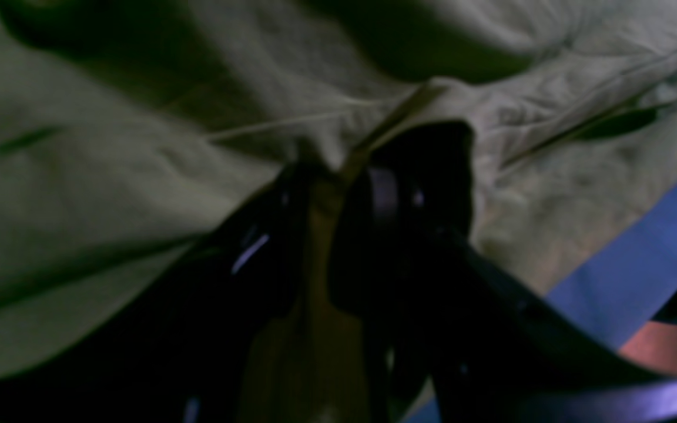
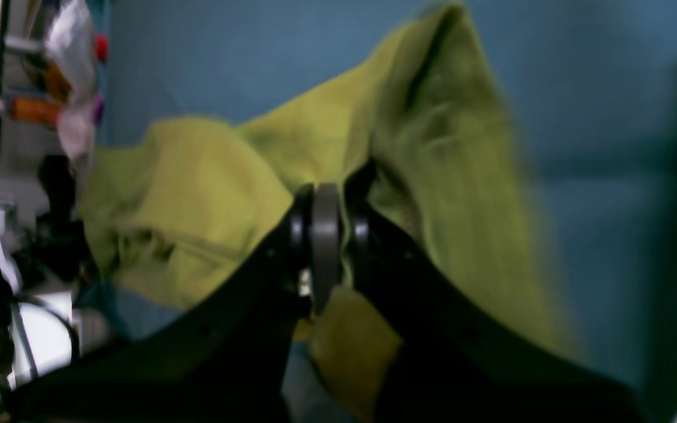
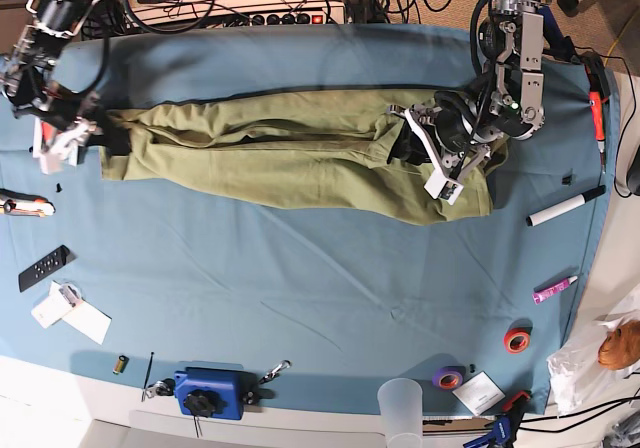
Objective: Layout the t-shirt on the table in an organized manner, then fold the t-shirt properly
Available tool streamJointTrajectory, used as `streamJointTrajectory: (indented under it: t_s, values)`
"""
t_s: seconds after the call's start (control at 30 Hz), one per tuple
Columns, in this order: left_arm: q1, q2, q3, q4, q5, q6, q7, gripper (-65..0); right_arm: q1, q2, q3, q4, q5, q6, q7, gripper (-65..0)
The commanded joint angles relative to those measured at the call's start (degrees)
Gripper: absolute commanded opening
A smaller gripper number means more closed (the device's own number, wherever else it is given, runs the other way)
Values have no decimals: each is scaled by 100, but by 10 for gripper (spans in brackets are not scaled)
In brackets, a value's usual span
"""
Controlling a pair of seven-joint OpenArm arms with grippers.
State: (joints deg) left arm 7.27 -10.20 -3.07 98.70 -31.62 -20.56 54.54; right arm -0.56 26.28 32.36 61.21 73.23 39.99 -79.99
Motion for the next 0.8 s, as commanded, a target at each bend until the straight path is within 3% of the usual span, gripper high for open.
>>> streamJointTrajectory:
  t_s: [0.0, 0.2, 0.27, 0.6, 0.77]
  values:
    - [-52, -11, 4, 59, -168, -11, 50, -476, 72, 92, -15, 323, 173, 1, -1, -650]
    - [-63, -11, 4, 232, -315, -11, 92, -476, 74, 90, -15, 1832, -1213, 1, -1, -650]
    - [-61, -11, 4, 358, -315, -11, 118, -476, 74, 90, -15, 2159, -1582, 1, 247, -650]
    - [-59, -13, 4, 623, -313, -11, 267, -476, 68, 92, 0, 2461, -1784, 1, 35, -650]
    - [-59, -13, 4, 623, -315, -11, 264, -476, 52, 87, 0, 2455, -2522, 1, 223, -650]
